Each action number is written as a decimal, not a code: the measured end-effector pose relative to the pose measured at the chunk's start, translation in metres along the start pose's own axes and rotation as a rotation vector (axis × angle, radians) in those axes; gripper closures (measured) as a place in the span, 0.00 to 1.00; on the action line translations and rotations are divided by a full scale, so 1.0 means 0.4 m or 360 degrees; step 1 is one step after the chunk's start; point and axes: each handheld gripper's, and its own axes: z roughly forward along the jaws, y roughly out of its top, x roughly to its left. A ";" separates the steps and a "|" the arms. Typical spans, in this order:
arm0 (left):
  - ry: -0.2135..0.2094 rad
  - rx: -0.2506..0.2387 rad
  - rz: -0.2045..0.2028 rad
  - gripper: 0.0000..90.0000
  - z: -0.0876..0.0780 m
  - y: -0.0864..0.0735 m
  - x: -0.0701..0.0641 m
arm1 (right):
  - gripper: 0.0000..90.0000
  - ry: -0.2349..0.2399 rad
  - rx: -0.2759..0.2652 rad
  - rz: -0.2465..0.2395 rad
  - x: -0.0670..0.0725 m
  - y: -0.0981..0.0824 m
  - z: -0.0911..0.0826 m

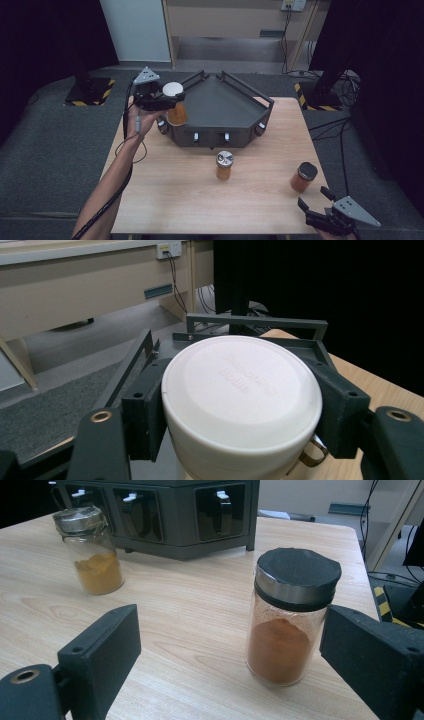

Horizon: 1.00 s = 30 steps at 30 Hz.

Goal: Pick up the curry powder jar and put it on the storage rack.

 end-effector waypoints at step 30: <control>0.0263 0.0012 -0.0110 0.37 0.153 -0.031 0.002 | 0.10 0.0002 0.0003 0.0013 -0.002 0.001 -0.001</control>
